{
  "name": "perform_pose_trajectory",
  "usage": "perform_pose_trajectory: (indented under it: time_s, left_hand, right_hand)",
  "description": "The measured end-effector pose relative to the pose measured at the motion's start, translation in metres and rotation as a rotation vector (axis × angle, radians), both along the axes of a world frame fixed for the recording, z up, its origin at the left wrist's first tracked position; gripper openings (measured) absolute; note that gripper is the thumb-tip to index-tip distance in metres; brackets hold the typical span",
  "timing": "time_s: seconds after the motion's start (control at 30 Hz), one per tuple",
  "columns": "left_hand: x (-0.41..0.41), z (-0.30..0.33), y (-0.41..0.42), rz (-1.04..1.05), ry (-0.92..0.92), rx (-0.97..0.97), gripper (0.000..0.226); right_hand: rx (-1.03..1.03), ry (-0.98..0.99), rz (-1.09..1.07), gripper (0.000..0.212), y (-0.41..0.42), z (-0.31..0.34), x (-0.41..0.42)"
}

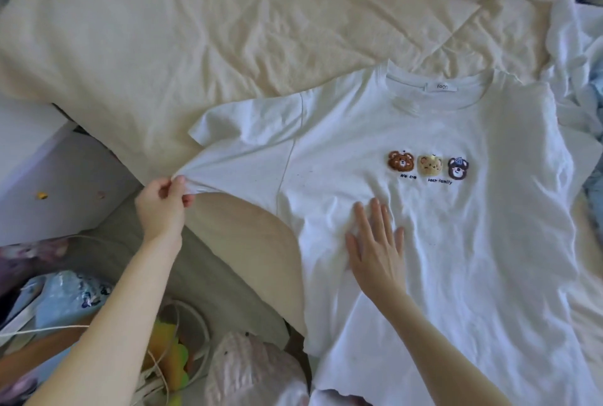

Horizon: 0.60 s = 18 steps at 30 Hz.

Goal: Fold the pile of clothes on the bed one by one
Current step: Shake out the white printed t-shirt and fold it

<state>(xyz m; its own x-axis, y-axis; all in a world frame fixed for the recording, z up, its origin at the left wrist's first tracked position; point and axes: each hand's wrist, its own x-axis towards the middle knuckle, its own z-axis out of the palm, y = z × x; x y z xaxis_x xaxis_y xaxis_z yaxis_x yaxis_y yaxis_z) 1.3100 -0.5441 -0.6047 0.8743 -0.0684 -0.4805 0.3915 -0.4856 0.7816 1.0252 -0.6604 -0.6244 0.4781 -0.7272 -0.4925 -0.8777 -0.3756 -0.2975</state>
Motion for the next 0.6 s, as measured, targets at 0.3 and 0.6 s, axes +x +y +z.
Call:
perform_pose_trajectory:
  time_s: [0.3,0.6]
  left_hand:
    - [-0.136,-0.017,0.018,-0.299,0.505,-0.067,0.017]
    - [-0.248,-0.010,0.054,-0.672,0.586,0.071,0.011]
  right_hand:
    - [0.054,0.015,-0.098,0.052,0.019,0.021,-0.051]
    - [-0.142,0.127,-0.457,0.035,0.032,0.048,-0.230]
